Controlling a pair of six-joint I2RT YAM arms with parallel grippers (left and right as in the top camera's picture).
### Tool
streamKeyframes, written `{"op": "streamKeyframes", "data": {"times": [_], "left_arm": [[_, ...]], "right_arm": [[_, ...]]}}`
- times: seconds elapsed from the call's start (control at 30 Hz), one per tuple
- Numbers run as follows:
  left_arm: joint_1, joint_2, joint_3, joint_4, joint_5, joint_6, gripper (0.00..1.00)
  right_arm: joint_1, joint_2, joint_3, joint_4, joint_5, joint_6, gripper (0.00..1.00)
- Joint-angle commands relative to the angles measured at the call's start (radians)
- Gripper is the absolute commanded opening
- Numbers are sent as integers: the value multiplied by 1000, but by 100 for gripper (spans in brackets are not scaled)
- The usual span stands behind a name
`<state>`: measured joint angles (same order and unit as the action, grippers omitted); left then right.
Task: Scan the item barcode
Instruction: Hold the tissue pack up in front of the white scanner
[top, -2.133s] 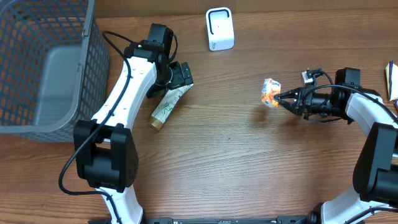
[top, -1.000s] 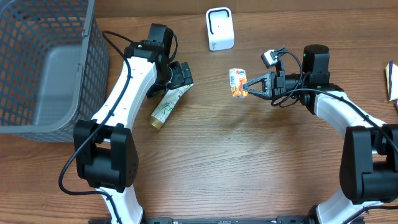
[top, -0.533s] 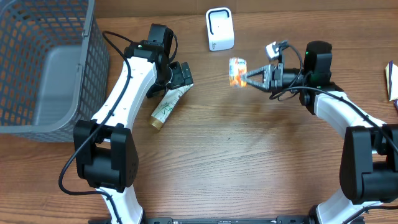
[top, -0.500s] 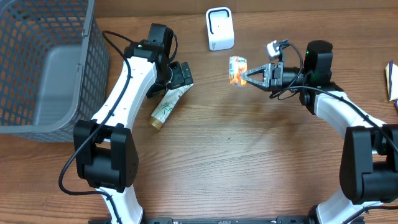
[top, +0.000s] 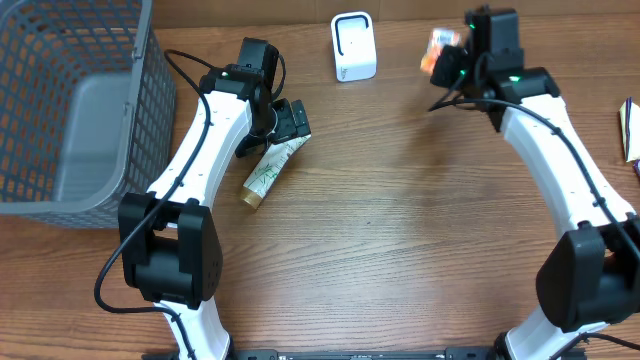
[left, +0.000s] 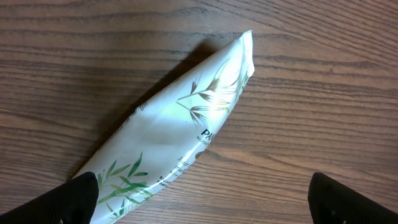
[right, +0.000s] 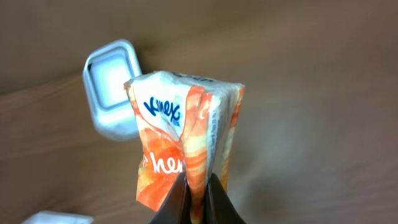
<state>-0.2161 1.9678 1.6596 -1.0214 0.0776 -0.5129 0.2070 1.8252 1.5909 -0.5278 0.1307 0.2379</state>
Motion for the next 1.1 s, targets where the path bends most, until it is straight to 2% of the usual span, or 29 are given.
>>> {"op": "streamKeyframes", "data": {"times": [0.0,0.13,0.2,0.33,0.4,0.47,0.6,0.77,1.07], "left_arm": [[-7,-3,18,2,-7,19,100],[-7,-3,18,2,-7,19,100],[-6,-3,18,2,-7,19,100],[-7,-3,18,2,-7,19,100],[-7,-3,18,2,-7,19,100],[-7,-3,18,2,-7,19,100],[-7,-3,18,2,-7,19,100],[-7,-3,18,2,-7,19,100],[-7,-3,18,2,-7,19,100]], "right_arm": [[90,13,23,110,463,-381,4],[180,91,23,346,558,-667,4],[210,136,23,455,584,-759,4],[264,214,23,654,558,-945,4],[275,253,23,713,485,-1054,4],[278,282,23,743,449,-1105,4],[278,334,23,795,394,-1102,4],[275,384,23,812,230,-1095,4],[239,477,23,906,233,-1107,4]]}}
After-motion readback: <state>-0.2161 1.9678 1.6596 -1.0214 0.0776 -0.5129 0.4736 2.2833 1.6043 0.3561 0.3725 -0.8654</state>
